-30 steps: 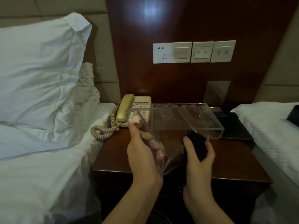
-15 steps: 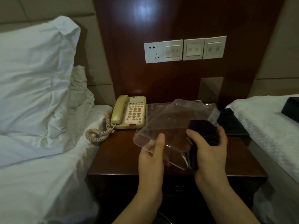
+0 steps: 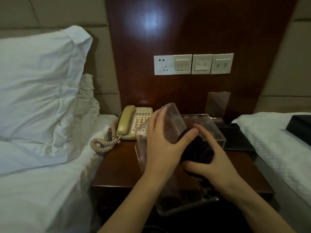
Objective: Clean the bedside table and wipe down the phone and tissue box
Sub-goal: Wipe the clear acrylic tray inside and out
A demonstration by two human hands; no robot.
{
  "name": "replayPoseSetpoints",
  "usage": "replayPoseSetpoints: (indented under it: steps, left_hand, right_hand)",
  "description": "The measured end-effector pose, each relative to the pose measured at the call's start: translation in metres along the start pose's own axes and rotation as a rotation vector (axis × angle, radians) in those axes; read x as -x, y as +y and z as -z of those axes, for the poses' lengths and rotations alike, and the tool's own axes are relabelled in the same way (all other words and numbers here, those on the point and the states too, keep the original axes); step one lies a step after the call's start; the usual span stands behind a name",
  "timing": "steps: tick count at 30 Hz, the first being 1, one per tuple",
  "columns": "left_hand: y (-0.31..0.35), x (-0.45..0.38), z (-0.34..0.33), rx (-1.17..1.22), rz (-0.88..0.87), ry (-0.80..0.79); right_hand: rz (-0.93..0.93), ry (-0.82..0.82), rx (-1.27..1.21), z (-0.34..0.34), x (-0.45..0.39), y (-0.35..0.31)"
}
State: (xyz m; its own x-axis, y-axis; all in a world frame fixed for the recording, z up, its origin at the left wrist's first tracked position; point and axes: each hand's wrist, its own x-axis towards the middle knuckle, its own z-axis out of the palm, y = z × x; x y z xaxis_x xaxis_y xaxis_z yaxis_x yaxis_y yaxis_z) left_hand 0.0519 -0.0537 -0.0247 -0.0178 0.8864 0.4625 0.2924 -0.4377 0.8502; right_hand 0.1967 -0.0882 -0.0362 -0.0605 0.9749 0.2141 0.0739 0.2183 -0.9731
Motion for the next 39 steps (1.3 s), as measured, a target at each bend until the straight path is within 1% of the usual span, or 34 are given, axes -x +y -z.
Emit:
replayPoseSetpoints:
  steps: [2, 5, 6, 8, 9, 11, 13, 15, 17, 18, 21, 22, 24, 27, 29, 32, 35, 37, 39]
  left_hand:
    - [-0.009, -0.006, 0.005, -0.089, -0.002, 0.049]
    - [-0.020, -0.015, 0.021, -0.105, 0.116, 0.070]
    - [-0.023, -0.019, 0.028, -0.097, 0.162, 0.057]
    - [-0.029, -0.029, 0.046, -0.120, 0.210, -0.018]
    - [-0.031, -0.033, 0.053, -0.121, 0.211, -0.069]
    - [-0.036, -0.036, 0.061, -0.021, 0.182, -0.136]
    - [-0.029, -0.027, 0.058, 0.090, 0.150, -0.095]
    - [-0.022, -0.016, 0.047, 0.080, 0.118, -0.044]
    - [-0.018, -0.003, 0.034, 0.019, 0.109, -0.021]
    - [-0.019, 0.003, 0.029, 0.014, 0.132, -0.009]
    - [-0.020, 0.010, 0.023, 0.138, 0.330, 0.109]
    - [-0.021, 0.010, 0.023, 0.194, 0.368, 0.157]
    - [-0.022, 0.008, 0.024, 0.238, 0.376, 0.216]
    - [-0.026, 0.009, 0.026, 0.227, 0.332, 0.221]
    - [-0.030, 0.010, 0.029, 0.227, 0.346, 0.230]
    - [-0.037, 0.007, 0.035, 0.267, 0.419, 0.261]
    - [-0.039, 0.005, 0.039, 0.282, 0.417, 0.269]
    - [-0.038, 0.008, 0.038, 0.285, 0.420, 0.288]
    - [-0.037, 0.011, 0.032, 0.303, 0.435, 0.290]
  right_hand:
    - [-0.030, -0.083, 0.067, -0.002, 0.001, 0.002]
    - [-0.040, -0.198, 0.143, 0.003, 0.002, 0.000]
    - [-0.041, -0.232, 0.167, 0.006, 0.003, -0.001]
    - [-0.055, -0.294, 0.179, 0.013, 0.002, -0.005]
    - [-0.059, -0.322, 0.187, 0.017, 0.003, -0.008]
    - [-0.048, -0.349, 0.248, 0.023, 0.004, -0.012]
    - [-0.016, -0.322, 0.352, 0.023, 0.003, -0.014]
    - [-0.005, -0.264, 0.463, 0.014, 0.000, -0.014]
    - [0.005, -0.204, 0.558, -0.004, -0.007, -0.014]
    - [0.025, -0.172, 0.601, -0.014, -0.012, -0.014]
    - [0.097, -0.098, 0.756, -0.042, -0.030, -0.018]
    - [0.096, -0.101, 0.768, -0.046, -0.036, -0.021]
    - [0.063, -0.183, 0.668, -0.047, -0.045, -0.025]
    - [0.002, -0.322, 0.542, -0.038, -0.047, -0.029]
    - [-0.059, -0.394, 0.537, -0.022, -0.043, -0.026]
    - [-0.195, -0.473, 0.556, 0.012, -0.034, -0.022]
    - [-0.272, -0.507, 0.523, 0.033, -0.029, -0.022]
    - [-0.302, -0.504, 0.492, 0.027, -0.029, -0.026]
    - [-0.289, -0.488, 0.520, 0.011, -0.034, -0.028]
